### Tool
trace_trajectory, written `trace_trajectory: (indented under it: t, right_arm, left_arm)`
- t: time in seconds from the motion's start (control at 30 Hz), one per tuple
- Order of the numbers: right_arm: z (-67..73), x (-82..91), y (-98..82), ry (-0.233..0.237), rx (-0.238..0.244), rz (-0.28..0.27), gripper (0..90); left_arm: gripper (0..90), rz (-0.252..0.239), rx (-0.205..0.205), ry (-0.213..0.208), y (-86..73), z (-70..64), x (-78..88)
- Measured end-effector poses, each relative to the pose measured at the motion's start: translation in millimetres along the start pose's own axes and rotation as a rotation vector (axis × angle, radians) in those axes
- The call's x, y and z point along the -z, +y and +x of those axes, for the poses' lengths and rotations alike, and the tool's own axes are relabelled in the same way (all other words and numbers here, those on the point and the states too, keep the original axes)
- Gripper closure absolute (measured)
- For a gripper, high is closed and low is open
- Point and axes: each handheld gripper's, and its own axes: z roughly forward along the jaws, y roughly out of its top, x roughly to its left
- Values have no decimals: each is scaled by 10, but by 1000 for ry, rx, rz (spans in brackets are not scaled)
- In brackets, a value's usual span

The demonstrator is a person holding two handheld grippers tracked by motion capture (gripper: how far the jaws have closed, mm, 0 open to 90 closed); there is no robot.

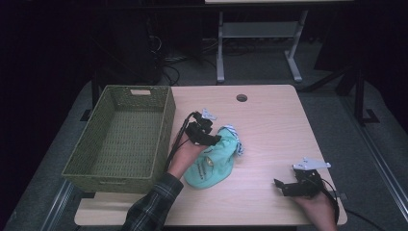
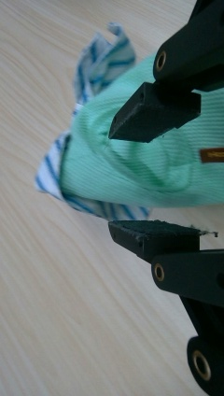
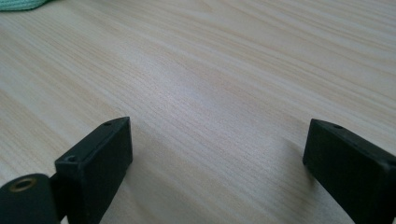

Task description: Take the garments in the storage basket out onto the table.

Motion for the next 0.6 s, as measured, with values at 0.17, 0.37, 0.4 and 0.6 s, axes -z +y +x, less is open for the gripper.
trace_trajectory:
  t: [0.17, 0.37, 0.4, 0.6]
  right_arm:
    - [0, 0, 0, 0, 0, 0, 77]
    - [0, 0, 0, 0, 0, 0, 77]
    - [0, 0, 0, 0, 0, 0, 77]
    - [0, 0, 0, 0, 0, 0, 78]
  left_arm:
    - [472, 5, -1, -19, 75, -24, -119]
    - [472, 23, 7, -32, 73, -22, -246]
    - [476, 30, 10, -34, 68, -21, -266]
    - [672, 57, 4, -71, 38, -2, -352]
